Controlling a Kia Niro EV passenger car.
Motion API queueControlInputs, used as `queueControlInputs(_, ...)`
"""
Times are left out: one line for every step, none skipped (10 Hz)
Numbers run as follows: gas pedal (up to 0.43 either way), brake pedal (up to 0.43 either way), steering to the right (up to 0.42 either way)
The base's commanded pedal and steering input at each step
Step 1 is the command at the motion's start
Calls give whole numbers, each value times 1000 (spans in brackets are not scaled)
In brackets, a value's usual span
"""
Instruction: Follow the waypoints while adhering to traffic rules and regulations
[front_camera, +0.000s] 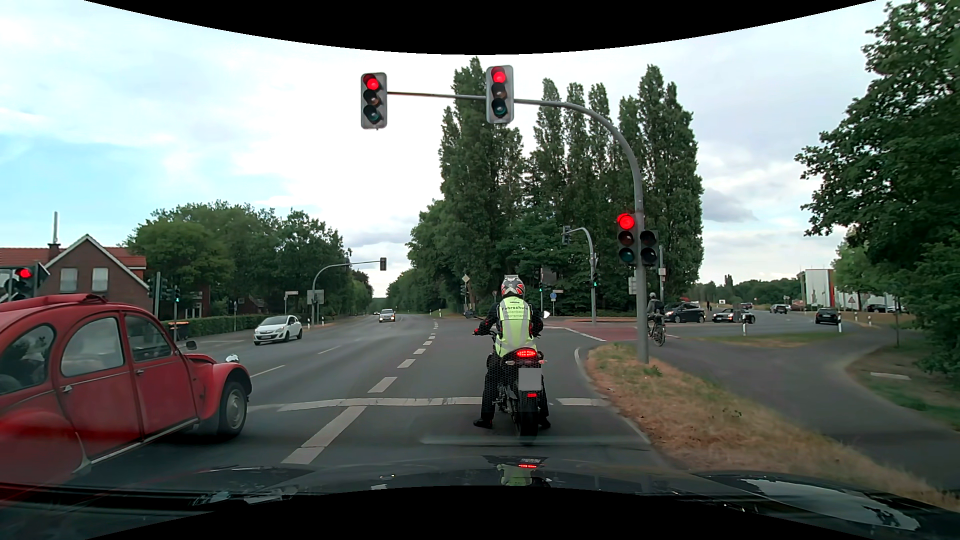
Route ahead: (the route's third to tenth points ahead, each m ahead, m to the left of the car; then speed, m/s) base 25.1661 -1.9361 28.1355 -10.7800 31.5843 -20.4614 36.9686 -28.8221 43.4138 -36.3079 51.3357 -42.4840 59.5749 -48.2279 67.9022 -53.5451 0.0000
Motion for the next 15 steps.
queueControlInputs(0, 0, -13)
queueControlInputs(0, 0, -13)
queueControlInputs(0, 0, -13)
queueControlInputs(0, 0, -13)
queueControlInputs(0, 0, -13)
queueControlInputs(0, 0, -13)
queueControlInputs(0, 0, -13)
queueControlInputs(0, 0, -13)
queueControlInputs(0, 0, -13)
queueControlInputs(0, 0, -13)
queueControlInputs(0, 0, -13)
queueControlInputs(0, 0, -13)
queueControlInputs(0, 0, -13)
queueControlInputs(0, 0, -13)
queueControlInputs(0, 0, -13)
